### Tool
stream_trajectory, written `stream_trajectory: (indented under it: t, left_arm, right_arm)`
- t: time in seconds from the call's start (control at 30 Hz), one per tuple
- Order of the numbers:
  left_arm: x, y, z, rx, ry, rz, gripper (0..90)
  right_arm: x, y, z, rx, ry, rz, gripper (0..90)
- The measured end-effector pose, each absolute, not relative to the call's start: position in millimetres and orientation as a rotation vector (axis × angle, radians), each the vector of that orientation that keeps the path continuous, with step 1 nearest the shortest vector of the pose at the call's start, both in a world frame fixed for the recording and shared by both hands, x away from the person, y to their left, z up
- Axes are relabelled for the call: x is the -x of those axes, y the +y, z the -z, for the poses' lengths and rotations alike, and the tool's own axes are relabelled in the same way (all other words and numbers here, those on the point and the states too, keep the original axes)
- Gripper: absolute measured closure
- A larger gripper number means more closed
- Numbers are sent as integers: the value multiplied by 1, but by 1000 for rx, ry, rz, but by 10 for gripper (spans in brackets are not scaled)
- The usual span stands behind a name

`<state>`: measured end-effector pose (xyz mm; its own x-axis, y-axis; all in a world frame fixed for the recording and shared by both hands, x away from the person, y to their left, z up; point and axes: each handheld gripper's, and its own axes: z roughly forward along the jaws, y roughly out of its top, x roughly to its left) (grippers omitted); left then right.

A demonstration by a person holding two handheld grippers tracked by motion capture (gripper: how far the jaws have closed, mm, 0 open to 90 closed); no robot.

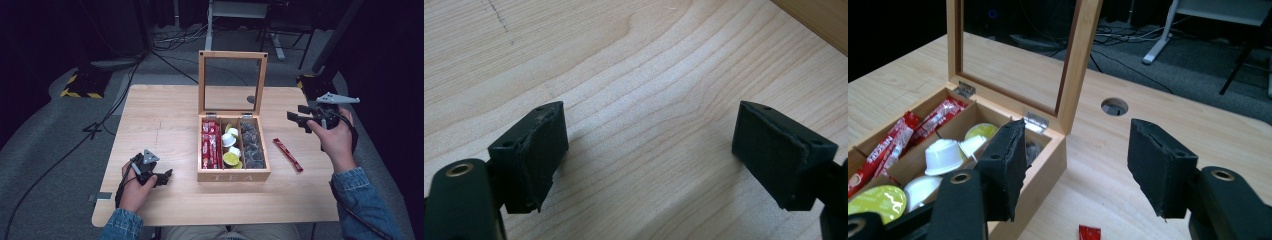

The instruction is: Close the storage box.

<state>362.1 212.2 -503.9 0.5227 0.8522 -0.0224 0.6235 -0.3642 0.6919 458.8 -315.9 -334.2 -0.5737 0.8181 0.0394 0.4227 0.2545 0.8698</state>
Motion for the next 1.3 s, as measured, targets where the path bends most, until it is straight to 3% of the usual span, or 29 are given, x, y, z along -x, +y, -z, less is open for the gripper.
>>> stream_trajectory:
  t: [0.67,1.3]
  left_arm:
    - [-362,212,504,-2111,1194,-455,143]
    - [-363,212,504,-2113,1191,-453,143]
  right_arm:
    - [-516,-279,286,-1032,2157,-1311,406]
    - [-578,-254,280,-1076,2122,-1371,381]
